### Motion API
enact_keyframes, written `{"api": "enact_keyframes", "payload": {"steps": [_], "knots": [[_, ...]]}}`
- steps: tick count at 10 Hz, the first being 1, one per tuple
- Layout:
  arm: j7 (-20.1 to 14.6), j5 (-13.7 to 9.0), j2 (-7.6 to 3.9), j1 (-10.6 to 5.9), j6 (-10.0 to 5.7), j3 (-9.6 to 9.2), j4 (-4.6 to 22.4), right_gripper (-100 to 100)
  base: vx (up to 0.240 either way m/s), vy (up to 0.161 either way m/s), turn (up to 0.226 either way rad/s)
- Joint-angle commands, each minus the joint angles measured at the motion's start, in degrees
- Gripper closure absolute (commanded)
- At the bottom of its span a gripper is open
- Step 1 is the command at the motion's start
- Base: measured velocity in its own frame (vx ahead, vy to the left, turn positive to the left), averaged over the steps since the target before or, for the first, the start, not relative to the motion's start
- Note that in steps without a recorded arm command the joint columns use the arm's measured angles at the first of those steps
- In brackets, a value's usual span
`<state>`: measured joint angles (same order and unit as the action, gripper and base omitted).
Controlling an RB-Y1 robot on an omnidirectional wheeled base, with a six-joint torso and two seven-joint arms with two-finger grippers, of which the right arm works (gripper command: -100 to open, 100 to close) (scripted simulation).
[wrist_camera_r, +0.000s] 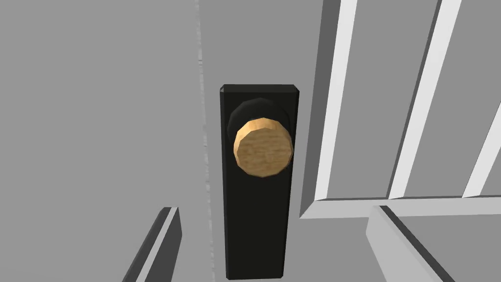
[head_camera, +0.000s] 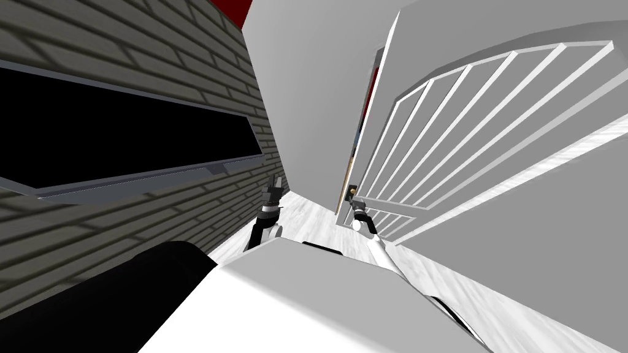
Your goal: Pull the door open
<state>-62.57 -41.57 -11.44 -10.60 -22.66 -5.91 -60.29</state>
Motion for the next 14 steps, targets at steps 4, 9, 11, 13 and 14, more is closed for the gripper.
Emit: {"api": "enact_keyframes", "payload": {"steps": [4, 9, 11, 13, 14], "knots": [[-4.41, -1.52, -5.56, 1.18, -1.21, 1.61, 1.28, -100, 0.181, 0.030, 0.177], [-6.05, -1.96, -7.43, 1.61, -2.05, 1.91, 2.01, 100, 0.069, 0.005, 0.061], [-6.05, -1.96, -7.43, 1.61, -2.05, 1.91, 2.01, 100, -0.016, -0.003, 0.011], [-6.05, -1.96, -7.43, 1.61, -2.05, 1.91, 2.01, 100, 0.000, 0.000, 0.000], [-7.20, -1.95, -8.44, 2.05, -1.96, 0.88, 1.60, 100, -0.118, -0.044, 0.148]]}}
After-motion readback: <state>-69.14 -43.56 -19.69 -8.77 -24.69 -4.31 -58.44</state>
